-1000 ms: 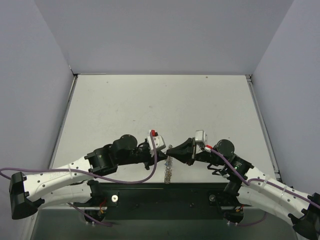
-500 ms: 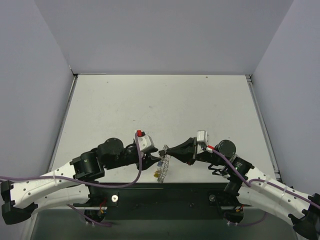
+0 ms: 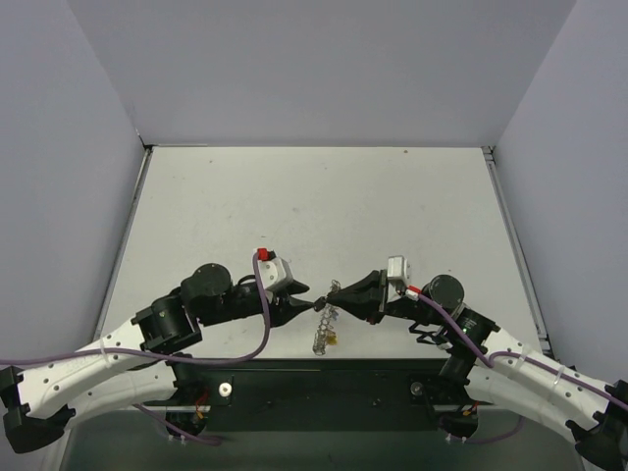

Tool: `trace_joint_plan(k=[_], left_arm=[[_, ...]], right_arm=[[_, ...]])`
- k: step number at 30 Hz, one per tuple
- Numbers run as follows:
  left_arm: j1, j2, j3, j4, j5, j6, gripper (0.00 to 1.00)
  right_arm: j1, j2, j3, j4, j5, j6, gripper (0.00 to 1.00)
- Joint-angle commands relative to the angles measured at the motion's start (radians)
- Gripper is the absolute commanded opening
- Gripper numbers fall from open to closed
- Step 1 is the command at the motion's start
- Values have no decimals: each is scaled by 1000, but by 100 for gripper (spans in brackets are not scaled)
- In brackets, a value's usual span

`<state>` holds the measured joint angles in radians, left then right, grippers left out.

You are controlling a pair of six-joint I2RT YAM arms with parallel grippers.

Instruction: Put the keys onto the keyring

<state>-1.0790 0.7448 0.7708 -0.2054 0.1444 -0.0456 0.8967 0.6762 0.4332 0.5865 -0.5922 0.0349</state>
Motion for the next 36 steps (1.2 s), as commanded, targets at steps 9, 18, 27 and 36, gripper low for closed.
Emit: trace_joint_plan(k=[9,18,27,36], left_arm=[[91,27,-11,164,297,-20,54],[105,70,-1,184,327,-19,44],[116,93,-7,230,319,-17,39],[120,134,-5,267,339,-25,29]], right_arm=[[4,-36,22,121,-44,-1,0],[5,-44,22,116,-43,-1,0],[4,-50,24,104,-41,-1,0],[5,-63,24,95,-34,-4,0]])
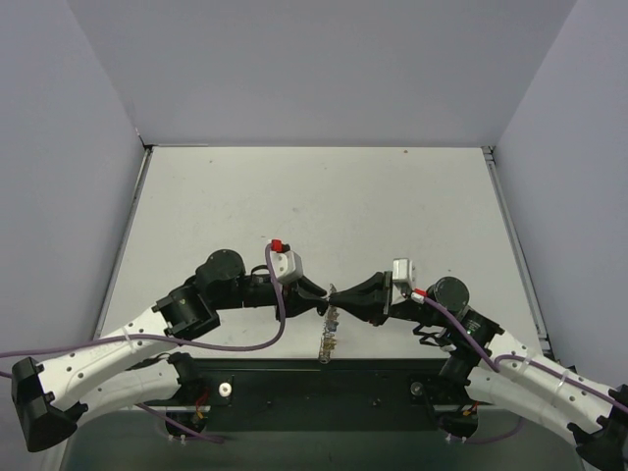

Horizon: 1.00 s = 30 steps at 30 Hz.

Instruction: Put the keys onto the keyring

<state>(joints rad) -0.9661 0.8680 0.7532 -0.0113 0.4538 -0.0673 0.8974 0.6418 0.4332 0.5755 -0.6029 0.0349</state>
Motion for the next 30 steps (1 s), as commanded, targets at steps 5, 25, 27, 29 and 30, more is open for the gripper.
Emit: trace_joint_plan(k=[5,25,27,29,30], left_arm=[[7,16,9,91,45,-8,21],[6,43,169,-241,-170,29,0],[4,63,195,-288,-202,38,0],[4,90,244,-366,-225,53,0],[6,98,261,-418,-242,61,0]], right_arm=[[3,-28,25,96,-21,-9,0],[3,-56,27,31,98,-9,53],[3,-67,29,9,117,-9,61],[3,-71,38,-21,144,-9,70],[3,-68,44,-40,156,-7,75]])
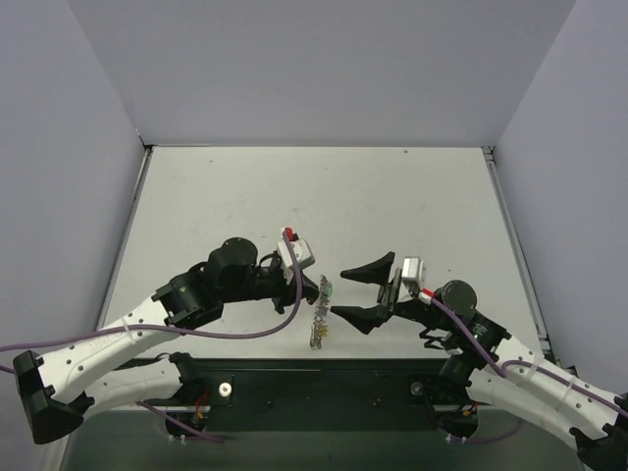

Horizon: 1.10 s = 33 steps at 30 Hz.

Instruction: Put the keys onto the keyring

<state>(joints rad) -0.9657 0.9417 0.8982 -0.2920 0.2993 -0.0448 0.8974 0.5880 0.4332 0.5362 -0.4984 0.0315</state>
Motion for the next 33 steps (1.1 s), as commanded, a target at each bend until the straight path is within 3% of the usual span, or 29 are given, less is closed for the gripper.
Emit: trace_joint_plan(k=[1,6,14,24,33], left_arm=[[5,34,154,-163,-98,39,0],[4,107,261,-324,-160,91,0],[-7,250,459,-536,-241,120,0],[-24,393,659,-772,-345,99,0],[-28,562,818,-964,-396,68,0]], right_arm=[[3,-13,51,-18,76,-1,77],[3,47,133,-160,113,27,84],[5,153,214,-277,124,74,86],[23,179,231,-234,118,136,82],[139,220,291,-217,89,130,76]])
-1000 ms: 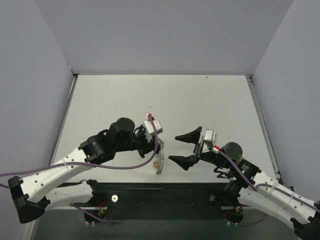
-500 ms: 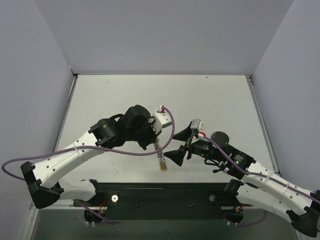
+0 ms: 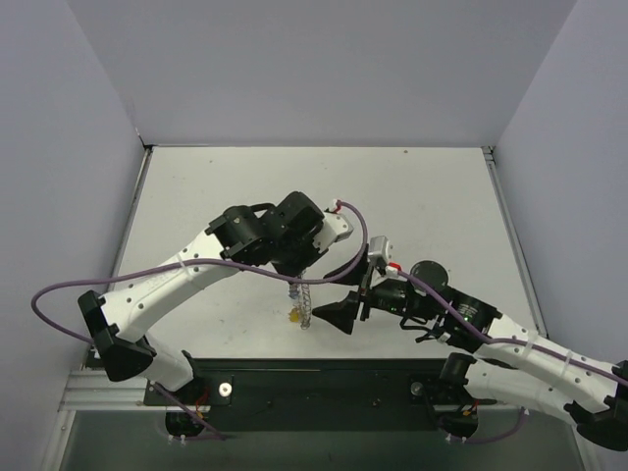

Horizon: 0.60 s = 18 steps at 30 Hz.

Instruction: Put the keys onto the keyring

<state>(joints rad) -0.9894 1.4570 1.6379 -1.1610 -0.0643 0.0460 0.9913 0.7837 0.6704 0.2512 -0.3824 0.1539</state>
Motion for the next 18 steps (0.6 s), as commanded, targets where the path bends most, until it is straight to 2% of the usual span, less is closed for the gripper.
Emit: trace_joint_plan(k=[1,6,13,18], left_arm=[[-3,60,83,-101,-34,-26,0],[20,66,94,-85,-39,-40,0],[81,63,102,-54,50,-97,0],[130,54,94,-37,135,-116,0]], right_arm=[[64,37,51,83,-39,22,75],[93,87,-9,259,-88,113,74],[113,199,-130,566,-87,257,75],[128,256,-172,637,-66,282,75]])
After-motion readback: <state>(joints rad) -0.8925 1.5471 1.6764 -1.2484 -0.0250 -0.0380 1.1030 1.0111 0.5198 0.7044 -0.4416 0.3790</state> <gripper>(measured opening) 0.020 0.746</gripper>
